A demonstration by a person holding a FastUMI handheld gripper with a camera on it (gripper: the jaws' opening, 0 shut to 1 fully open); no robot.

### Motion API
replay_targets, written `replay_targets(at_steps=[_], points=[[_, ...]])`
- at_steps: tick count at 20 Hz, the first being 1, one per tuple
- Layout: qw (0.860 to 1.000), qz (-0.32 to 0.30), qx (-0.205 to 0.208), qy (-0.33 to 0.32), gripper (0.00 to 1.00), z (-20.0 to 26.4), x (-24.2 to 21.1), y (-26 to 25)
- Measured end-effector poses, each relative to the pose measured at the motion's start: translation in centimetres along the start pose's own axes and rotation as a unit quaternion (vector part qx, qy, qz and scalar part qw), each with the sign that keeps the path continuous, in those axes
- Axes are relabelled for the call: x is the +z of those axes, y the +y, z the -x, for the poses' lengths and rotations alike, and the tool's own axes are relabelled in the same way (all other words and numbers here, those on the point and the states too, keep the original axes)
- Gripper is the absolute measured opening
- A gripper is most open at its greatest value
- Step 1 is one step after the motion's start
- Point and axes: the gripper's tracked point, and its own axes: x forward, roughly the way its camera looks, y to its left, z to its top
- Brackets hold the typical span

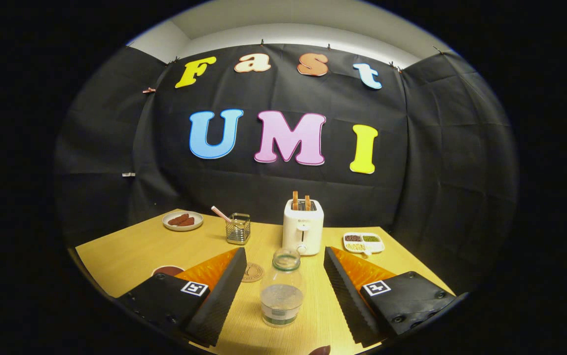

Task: Take the bottle from table, then pour the juice into the cup, finally place the bottle on the coaster

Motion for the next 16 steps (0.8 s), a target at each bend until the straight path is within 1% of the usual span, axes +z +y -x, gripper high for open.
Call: replay_targets(at_steps=[3,6,11,15,16], points=[[1.000,0.011,0.006,0.020,0.97,-1.0,-3.8,0.4],[0.999,0.015,0.007,0.034,0.97,-1.9,-6.7,0.3],[0.999,0.002,0.008,0.038,0.97,-3.9,-8.8,0.2],[0.999,0.003,0.012,0.035,0.93,-4.9,-9.9,0.3],[0.999,0.006,0.010,0.034,0.90,-4.9,-9.9,0.1]])
